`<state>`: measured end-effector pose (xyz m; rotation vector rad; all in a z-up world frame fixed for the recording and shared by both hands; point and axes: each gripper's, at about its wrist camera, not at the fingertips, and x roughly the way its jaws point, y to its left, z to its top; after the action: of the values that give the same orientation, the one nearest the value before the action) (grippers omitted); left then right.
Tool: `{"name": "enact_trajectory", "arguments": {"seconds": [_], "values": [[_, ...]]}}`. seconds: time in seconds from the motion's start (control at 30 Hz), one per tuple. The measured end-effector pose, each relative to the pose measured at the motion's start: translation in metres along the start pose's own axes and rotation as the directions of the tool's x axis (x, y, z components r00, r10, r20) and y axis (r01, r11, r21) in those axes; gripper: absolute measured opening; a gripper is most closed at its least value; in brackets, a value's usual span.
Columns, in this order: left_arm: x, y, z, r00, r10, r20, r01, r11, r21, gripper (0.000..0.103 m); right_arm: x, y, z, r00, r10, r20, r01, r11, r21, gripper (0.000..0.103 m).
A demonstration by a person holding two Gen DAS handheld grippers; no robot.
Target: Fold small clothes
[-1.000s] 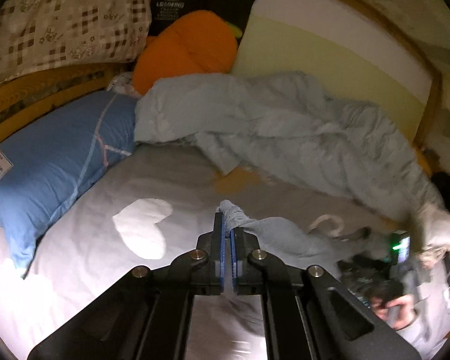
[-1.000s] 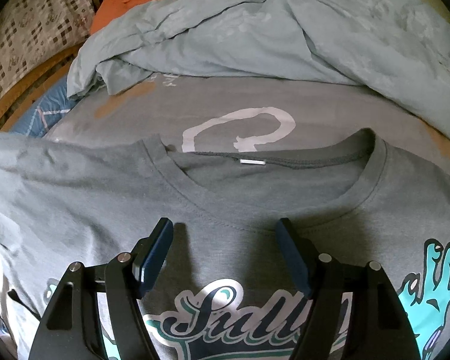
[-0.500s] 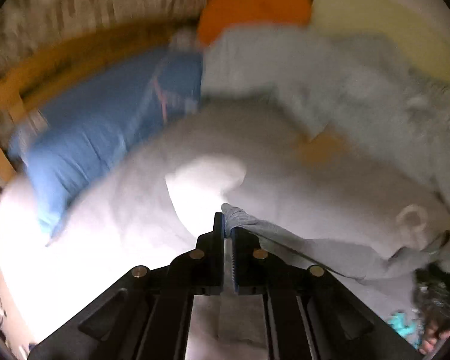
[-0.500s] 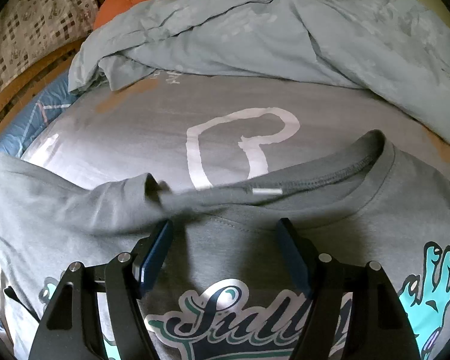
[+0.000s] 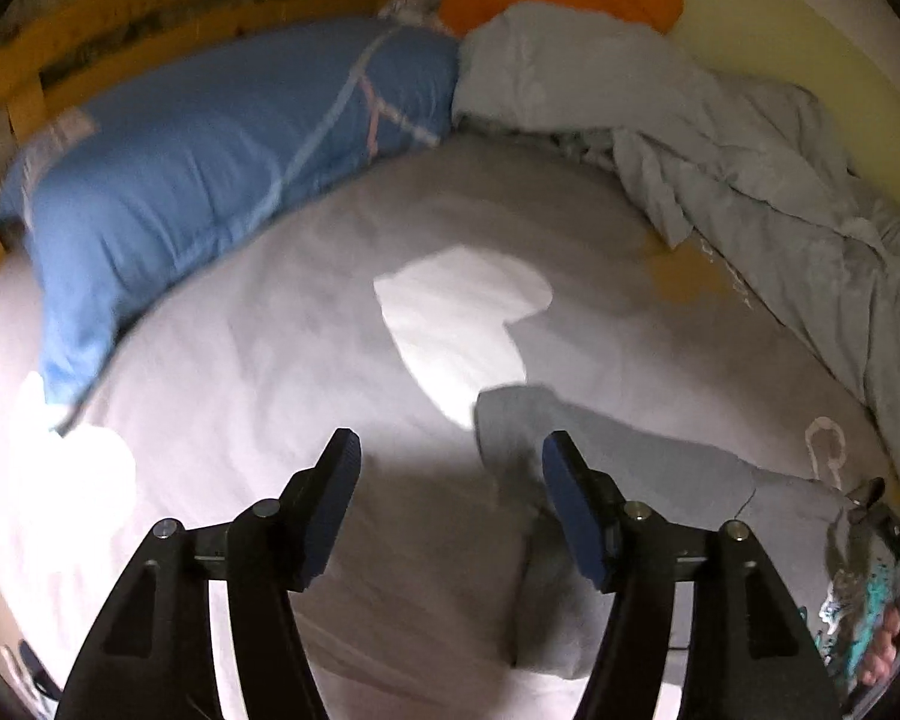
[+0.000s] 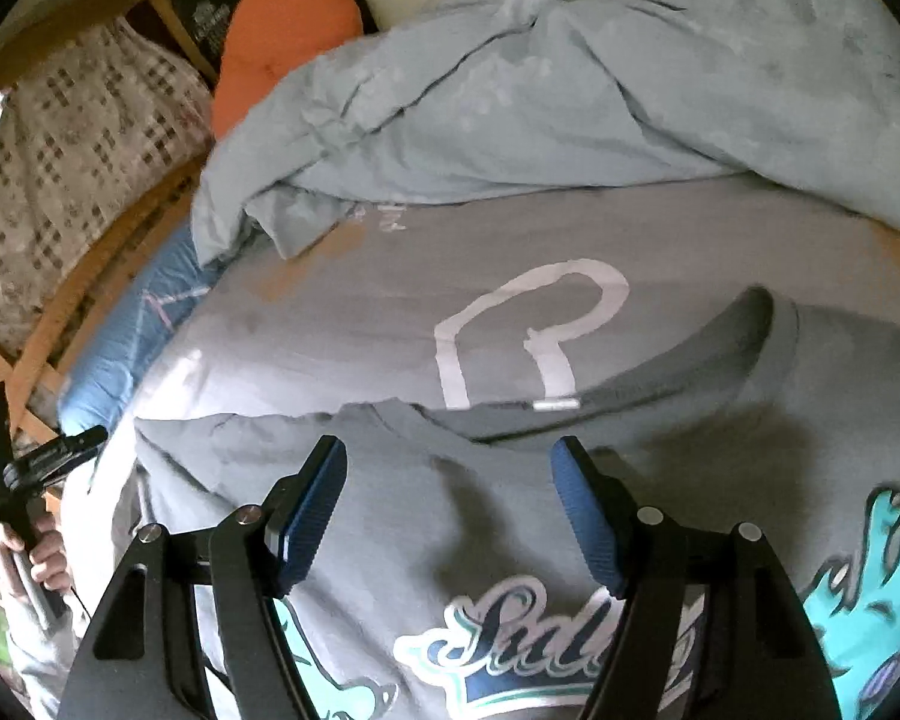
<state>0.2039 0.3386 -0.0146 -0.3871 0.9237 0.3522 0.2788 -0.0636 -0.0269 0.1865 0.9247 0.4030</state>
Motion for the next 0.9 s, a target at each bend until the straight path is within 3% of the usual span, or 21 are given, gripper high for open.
{"name": "enact_trajectory", "arguments": {"seconds": [0.07, 0.13, 0.2, 0.27, 0.33, 0.47, 0.6, 0.77, 0.9], "values": [[0.01, 0.004, -0.003, 1.0, 0.005, -0.026, -0.005, 1.0, -0.01, 0.062, 0.007, 0.003, 0.021, 0.999, -0.025, -0.032, 0.025, 1.0, -0.005, 0.07], [0.016, 0.005, -0.005, 0.999, 0.014, -0.042, -0.015, 1.0, -0.021, 0.062, 0.025, -0.008, 0.045, 0.993, 0.049, -0.109, -0.039, 0.995, 0.091, 0.062], [0.022, 0.008, -0.006, 0.998, 0.012, -0.063, -0.015, 0.999, -0.049, 0.062, 0.047, -0.014, 0.056, 0.975, 0.108, -0.193, -0.083, 0.987, 0.134, 0.057], [0.023, 0.008, -0.008, 0.997, -0.008, -0.07, 0.004, 0.998, -0.061, 0.062, 0.071, -0.009, 0.056, 0.949, 0.105, -0.296, -0.074, 0.991, 0.114, 0.054], [0.02, 0.005, -0.008, 0.998, -0.01, -0.064, 0.007, 0.999, -0.043, 0.062, 0.079, -0.006, 0.048, 0.932, 0.111, -0.346, -0.073, 0.99, 0.12, 0.046], [0.012, -0.005, -0.007, 0.999, 0.022, -0.034, -0.021, 1.0, 0.01, 0.062, 0.067, -0.007, 0.041, 0.933, 0.152, -0.325, -0.121, 0.986, 0.114, 0.044], [0.013, -0.008, -0.006, 0.999, 0.0, -0.049, 0.001, 1.0, 0.019, 0.062, 0.069, -0.013, 0.027, 0.88, 0.249, -0.405, -0.196, 0.966, 0.169, 0.036], [0.011, -0.009, -0.006, 0.999, 0.003, -0.041, -0.002, 1.0, 0.022, 0.062, 0.048, 0.001, 0.009, 0.871, 0.283, -0.401, -0.257, 0.959, 0.119, 0.036], [0.011, -0.01, -0.007, 0.999, 0.005, -0.044, -0.004, 1.0, 0.026, 0.062, 0.05, 0.007, -0.007, 0.862, 0.246, -0.442, -0.228, 0.969, 0.095, 0.036]]}}
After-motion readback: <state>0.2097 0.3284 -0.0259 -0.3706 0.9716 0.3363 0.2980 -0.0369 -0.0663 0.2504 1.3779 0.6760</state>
